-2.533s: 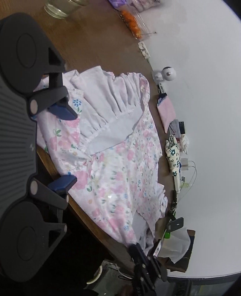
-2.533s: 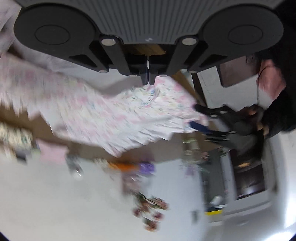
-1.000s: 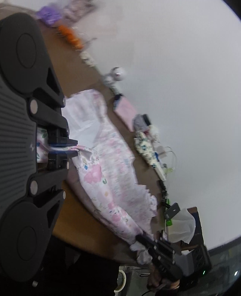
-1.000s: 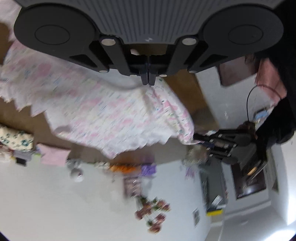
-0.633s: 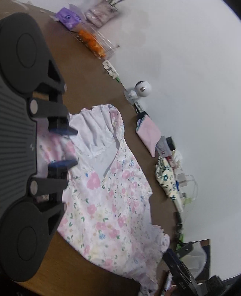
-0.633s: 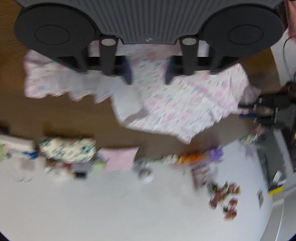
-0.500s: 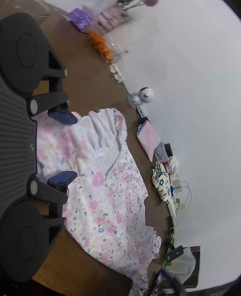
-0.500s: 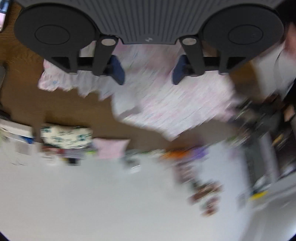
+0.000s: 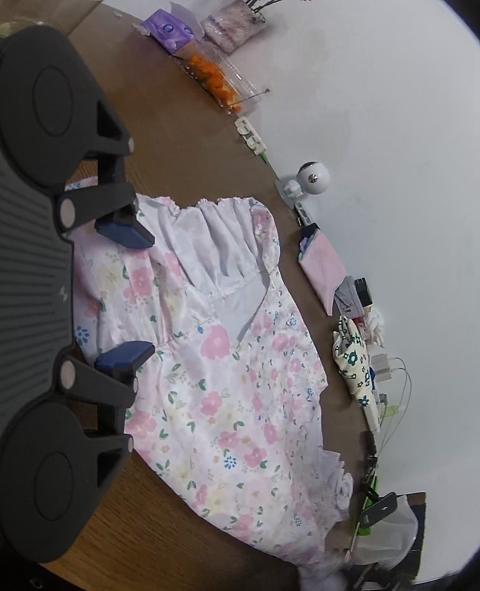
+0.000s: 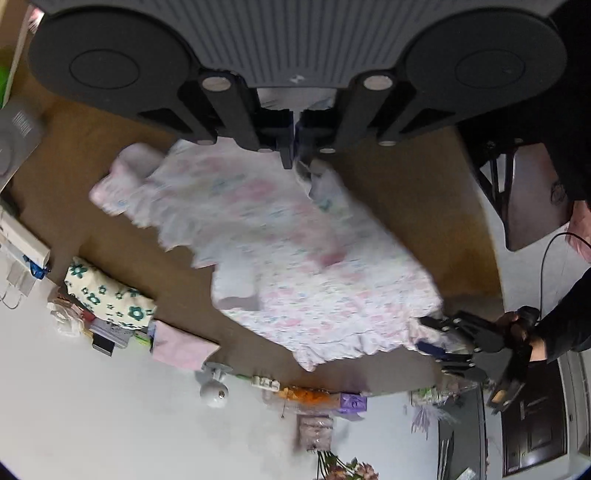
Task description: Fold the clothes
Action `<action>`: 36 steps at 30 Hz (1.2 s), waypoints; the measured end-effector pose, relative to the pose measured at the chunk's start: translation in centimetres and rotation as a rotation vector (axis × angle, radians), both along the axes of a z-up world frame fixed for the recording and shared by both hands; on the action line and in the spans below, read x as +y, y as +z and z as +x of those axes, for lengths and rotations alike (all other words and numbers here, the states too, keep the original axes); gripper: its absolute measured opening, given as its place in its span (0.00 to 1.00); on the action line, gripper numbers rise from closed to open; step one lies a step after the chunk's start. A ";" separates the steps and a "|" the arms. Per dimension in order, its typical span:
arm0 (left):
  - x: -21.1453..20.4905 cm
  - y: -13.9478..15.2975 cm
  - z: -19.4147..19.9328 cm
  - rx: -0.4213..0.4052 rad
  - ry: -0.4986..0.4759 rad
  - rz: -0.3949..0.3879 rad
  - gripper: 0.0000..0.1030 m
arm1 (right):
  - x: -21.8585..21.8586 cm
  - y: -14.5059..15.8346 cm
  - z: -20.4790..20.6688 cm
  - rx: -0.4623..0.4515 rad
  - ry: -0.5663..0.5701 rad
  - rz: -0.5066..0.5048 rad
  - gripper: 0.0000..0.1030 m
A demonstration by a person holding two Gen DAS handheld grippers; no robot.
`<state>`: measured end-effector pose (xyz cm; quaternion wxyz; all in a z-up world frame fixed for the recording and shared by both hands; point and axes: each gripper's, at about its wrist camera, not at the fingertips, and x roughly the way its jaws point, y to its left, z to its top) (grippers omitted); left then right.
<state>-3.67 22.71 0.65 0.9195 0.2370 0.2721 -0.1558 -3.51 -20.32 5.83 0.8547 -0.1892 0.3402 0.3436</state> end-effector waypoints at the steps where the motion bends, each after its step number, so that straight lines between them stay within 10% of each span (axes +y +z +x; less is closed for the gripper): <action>1: -0.1 0.0 0.0 0.000 0.004 -0.001 0.55 | -0.1 0.1 1.5 -0.023 -0.075 -0.038 0.10; 3: -0.2 0.0 0.0 -0.001 0.019 -0.004 0.55 | 0.1 0.0 4.1 -0.054 -0.216 -0.120 0.36; 8: 0.8 0.9 -0.5 -0.001 0.090 -0.067 0.55 | 2.3 0.8 2.0 -0.206 -0.187 -0.101 0.56; 15: 0.4 1.3 1.0 0.007 0.149 -0.127 0.57 | 9.2 -1.1 0.1 -0.089 -0.167 0.301 0.51; 20: -0.6 0.1 1.7 0.017 0.139 -0.070 0.57 | 15.1 -4.5 2.3 -0.018 -0.249 0.209 0.28; 36: 0.3 0.6 -0.9 0.111 0.085 -0.125 0.59 | 11.4 -4.3 -1.4 0.059 -0.193 0.132 0.30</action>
